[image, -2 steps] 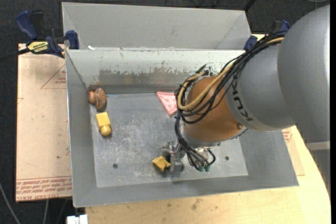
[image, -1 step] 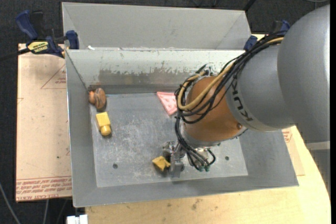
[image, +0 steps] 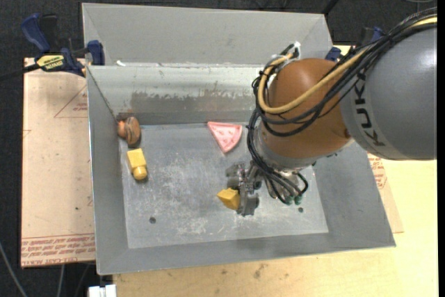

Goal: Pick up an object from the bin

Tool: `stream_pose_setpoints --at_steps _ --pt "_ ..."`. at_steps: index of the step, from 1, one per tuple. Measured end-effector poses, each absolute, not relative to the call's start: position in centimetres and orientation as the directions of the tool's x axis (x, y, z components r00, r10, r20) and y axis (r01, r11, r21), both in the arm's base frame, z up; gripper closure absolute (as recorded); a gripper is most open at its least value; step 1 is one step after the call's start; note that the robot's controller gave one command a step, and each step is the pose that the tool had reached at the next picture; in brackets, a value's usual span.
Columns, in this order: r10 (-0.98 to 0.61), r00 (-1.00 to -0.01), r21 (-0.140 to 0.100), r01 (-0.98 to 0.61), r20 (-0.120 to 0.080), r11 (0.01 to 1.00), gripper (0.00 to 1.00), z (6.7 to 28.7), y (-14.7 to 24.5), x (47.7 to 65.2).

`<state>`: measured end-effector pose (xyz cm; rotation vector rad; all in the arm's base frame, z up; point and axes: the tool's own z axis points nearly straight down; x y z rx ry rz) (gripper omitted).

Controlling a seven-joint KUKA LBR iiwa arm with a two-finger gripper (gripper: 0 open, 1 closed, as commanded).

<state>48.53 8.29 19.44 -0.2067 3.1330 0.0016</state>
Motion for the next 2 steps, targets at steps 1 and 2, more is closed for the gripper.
stream_pose_setpoints --at_steps 1,2 --pt "-0.131 -0.991 0.001 -0.131 -0.002 0.991 1.00 19.4 8.3 48.5" --pt "-0.128 -0.992 0.001 -0.128 -0.002 0.992 1.00 27.7 10.2 49.1"
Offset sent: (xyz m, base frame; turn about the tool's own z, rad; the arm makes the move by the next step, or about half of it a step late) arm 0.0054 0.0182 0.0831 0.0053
